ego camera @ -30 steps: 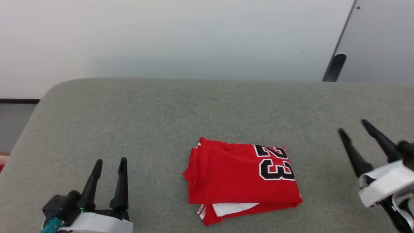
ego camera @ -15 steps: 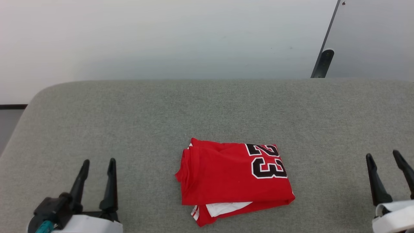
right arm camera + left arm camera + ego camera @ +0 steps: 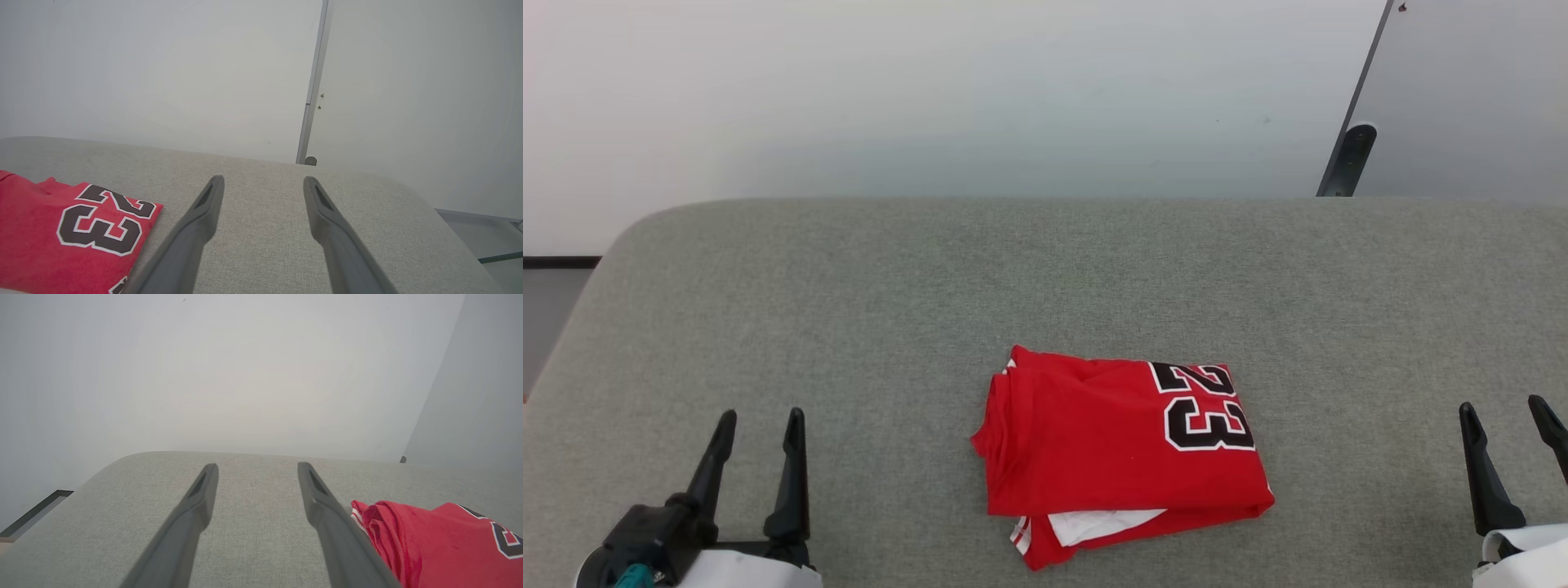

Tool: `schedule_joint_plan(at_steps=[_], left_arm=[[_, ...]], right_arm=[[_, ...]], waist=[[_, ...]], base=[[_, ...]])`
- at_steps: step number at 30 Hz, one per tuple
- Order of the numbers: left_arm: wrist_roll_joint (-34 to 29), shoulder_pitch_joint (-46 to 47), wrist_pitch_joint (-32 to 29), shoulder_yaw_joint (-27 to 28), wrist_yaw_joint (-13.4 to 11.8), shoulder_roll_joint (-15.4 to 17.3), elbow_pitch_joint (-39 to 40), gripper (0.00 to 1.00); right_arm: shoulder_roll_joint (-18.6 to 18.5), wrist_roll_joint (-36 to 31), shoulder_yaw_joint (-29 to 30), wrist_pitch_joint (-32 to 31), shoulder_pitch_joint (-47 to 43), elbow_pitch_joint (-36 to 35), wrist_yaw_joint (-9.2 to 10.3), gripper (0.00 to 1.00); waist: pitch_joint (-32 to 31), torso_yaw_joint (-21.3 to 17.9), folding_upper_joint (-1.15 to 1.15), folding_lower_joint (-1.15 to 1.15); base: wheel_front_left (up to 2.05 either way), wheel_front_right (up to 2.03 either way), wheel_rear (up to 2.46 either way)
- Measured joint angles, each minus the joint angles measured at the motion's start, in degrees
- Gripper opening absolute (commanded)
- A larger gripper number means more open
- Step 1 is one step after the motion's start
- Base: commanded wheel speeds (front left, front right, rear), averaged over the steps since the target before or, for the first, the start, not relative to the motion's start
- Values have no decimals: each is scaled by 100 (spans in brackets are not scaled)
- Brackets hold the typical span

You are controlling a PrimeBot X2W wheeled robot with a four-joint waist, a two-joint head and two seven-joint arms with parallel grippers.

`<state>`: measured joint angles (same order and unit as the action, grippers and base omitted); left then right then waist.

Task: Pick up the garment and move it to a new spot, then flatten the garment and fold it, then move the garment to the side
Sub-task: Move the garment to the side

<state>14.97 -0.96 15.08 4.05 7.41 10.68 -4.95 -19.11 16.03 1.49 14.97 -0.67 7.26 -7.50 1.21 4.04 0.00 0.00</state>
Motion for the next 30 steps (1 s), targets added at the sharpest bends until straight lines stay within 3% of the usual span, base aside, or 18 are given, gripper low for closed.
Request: schedule_joint_plan(at_steps=[12,26,30], left_arm=[[-44,93,1,-10,0,-56,-51,100],[-87,-58,0,354,0,-166,-121,100],[-87,-84,0,300,0,-233,-140,100]], right_arm=[[-18,-47,-165,0,-2,47,0,100],[14,122,-1044,-15,264,655,0,100],[-58,515,-1262,-625,475,1043,0,100]], waist=[[18,214,0,0],[-122,1035,0,0],[-163,1246,0,0]], base=[[0,0,0],[0,0,0],[0,0,0]])
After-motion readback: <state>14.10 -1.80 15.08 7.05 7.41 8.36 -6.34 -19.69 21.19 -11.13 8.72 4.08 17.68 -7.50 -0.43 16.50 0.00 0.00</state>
